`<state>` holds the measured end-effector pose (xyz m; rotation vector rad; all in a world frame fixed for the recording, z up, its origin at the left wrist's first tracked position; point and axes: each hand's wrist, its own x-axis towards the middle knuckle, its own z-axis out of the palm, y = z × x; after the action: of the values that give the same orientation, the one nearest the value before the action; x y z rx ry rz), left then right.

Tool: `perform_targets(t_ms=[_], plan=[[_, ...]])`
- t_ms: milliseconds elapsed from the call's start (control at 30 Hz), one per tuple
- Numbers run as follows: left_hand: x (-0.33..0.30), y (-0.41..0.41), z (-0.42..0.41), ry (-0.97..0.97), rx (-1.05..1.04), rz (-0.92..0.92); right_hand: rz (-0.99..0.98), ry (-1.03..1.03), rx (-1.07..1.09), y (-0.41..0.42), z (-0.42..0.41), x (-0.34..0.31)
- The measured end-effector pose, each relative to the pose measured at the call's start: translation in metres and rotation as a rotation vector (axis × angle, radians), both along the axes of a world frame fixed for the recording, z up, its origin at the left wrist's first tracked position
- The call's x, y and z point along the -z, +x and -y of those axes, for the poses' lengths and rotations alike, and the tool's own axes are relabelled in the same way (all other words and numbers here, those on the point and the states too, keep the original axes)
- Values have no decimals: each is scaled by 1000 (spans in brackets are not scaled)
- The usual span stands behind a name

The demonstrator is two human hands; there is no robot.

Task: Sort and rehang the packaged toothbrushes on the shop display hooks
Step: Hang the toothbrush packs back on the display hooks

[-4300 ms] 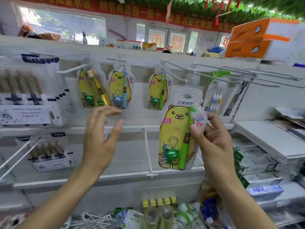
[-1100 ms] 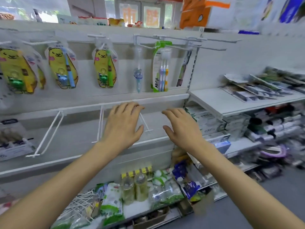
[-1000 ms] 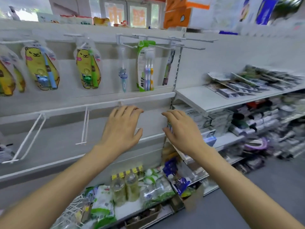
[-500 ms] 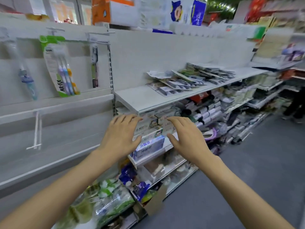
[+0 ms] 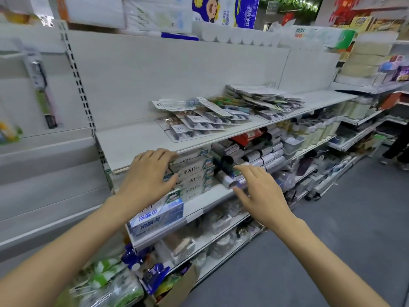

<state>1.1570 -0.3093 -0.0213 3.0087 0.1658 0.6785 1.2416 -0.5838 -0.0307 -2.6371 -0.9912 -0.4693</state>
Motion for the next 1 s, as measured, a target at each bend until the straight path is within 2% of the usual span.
perform_targets(t_ms=[233, 500, 633, 800, 900, 1000], plan=[[-17, 84, -13, 17, -51, 2, -42, 16, 8, 89, -11, -2], [-42, 196, -81, -12, -168, 40, -11, 80, -19, 207, -75, -33], [-52, 244, -125, -56, -313, 13, 2, 59, -18, 260, -113, -48], [-49, 284, -168, -118, -542, -171, -17, 33, -2, 311, -154, -54], [-41, 298, -172, -132, -628, -170, -31, -34, 15, 332, -175, -51], [-36, 303, -173, -270, -706, -185, -54, -60, 32, 344, -188, -46]])
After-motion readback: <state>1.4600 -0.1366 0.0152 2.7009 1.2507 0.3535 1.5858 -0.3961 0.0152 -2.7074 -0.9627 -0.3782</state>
